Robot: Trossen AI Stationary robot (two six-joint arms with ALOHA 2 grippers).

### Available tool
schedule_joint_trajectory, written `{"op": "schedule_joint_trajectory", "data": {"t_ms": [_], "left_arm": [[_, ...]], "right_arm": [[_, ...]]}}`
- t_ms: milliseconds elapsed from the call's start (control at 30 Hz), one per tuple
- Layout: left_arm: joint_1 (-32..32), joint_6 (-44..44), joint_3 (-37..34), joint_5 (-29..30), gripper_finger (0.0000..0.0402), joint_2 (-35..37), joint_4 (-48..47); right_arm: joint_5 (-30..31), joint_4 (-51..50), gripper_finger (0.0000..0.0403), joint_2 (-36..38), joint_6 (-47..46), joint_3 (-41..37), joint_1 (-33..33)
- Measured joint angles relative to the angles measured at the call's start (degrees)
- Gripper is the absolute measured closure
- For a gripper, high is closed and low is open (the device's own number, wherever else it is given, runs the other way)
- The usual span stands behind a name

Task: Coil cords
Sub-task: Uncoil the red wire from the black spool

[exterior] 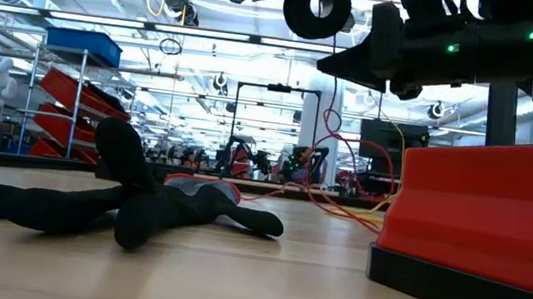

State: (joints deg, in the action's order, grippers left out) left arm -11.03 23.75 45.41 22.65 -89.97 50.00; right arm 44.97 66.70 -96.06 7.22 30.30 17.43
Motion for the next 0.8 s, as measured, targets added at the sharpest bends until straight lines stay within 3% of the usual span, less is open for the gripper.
{"op": "schedule_joint_trajectory", "data": {"t_ms": [133,333,433,633,800], "left_arm": [[0.0,1.5,0.0,0.2,0.0401,0.0,-1.7],[0.7,6.3,0.0,7.7,0.0401,0.0,-6.5],[1.3,6.7,0.0,8.3,0.0401,0.0,-5.0],[2.6,6.7,0.0,8.3,0.0401,0.0,1.0],[2.7,6.7,0.0,7.0,0.0401,0.0,6.0]], "right_arm": [[0.3,-1.8,0.0398,3.0,0.1,0.0,1.5],[1.5,-3.9,0.0402,10.1,3.2,0.1,4.9],[0.6,-9.6,0.0402,11.5,3.2,2.7,5.6],[-4.9,-28.2,0.0403,7.4,-0.3,13.6,4.7],[-4.7,-34.1,0.0403,3.8,-0.6,18.1,3.6]]}}
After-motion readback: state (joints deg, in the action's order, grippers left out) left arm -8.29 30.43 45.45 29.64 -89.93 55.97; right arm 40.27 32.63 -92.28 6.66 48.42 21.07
